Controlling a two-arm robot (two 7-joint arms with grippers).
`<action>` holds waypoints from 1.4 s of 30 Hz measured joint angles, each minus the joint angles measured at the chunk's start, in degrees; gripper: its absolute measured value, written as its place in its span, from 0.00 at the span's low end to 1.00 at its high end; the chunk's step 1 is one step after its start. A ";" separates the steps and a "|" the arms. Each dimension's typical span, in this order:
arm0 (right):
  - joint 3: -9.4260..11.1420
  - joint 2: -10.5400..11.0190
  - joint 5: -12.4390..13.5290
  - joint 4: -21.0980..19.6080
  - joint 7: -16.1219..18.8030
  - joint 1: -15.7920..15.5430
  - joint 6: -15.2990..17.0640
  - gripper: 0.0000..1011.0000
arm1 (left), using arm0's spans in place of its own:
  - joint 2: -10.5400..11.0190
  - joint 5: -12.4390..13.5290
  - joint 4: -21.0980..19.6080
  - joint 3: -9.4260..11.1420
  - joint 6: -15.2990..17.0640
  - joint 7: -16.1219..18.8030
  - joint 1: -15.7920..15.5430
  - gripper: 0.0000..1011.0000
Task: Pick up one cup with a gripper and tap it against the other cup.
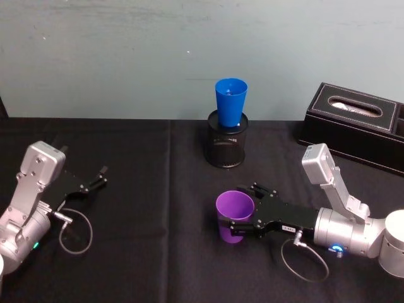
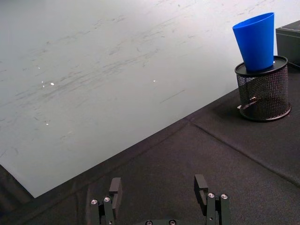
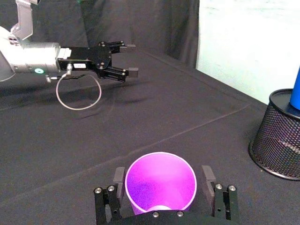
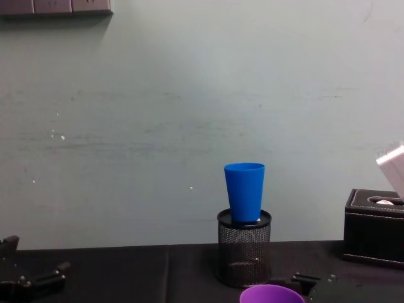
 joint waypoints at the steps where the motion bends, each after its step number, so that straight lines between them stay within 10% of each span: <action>1: 0.01 0.00 0.00 -0.01 -0.02 0.00 0.00 0.99 | 0.00 0.00 0.00 0.00 0.00 0.00 0.00 1.00; 24: 4.83 -0.66 5.20 -2.73 -0.38 -2.80 -3.93 0.99 | 0.00 0.00 0.00 0.00 0.00 0.00 0.00 1.00; 34: 9.56 -2.15 -3.82 -6.62 -23.87 -7.04 -1.71 0.99 | 0.00 0.00 0.00 0.00 0.00 0.00 0.00 1.00; 42: 10.59 -3.81 -10.29 -6.25 -34.35 -7.29 2.87 0.99 | 0.00 0.00 0.00 0.00 0.00 0.00 0.00 1.00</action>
